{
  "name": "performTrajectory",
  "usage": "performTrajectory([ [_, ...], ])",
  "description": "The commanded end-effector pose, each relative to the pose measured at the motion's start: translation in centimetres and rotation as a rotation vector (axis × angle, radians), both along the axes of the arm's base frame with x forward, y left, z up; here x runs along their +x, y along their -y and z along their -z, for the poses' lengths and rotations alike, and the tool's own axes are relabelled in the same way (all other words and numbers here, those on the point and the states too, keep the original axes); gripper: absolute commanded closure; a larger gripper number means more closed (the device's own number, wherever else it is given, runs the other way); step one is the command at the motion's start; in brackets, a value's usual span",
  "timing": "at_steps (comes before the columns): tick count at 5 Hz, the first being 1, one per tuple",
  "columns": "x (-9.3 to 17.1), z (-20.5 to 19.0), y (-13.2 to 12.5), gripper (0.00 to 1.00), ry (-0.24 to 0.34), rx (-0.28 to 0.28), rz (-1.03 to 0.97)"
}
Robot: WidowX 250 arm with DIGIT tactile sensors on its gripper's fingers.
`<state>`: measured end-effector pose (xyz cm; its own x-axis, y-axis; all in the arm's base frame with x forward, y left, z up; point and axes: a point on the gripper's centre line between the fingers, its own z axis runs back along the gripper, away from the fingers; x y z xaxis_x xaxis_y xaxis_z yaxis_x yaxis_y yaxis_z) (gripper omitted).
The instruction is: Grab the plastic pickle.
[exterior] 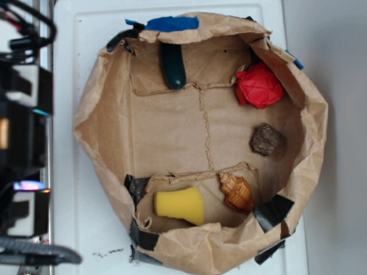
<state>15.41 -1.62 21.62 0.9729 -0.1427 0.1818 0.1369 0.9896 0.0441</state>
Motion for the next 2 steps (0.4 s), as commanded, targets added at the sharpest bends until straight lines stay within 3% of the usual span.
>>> performTrajectory([
  [1, 2.3, 0.5, -1.8, 0.00, -0.008, -0.006, 0.057],
  [2, 6.8, 1.5, -2.4, 0.00, -0.061, -0.122, 0.149],
])
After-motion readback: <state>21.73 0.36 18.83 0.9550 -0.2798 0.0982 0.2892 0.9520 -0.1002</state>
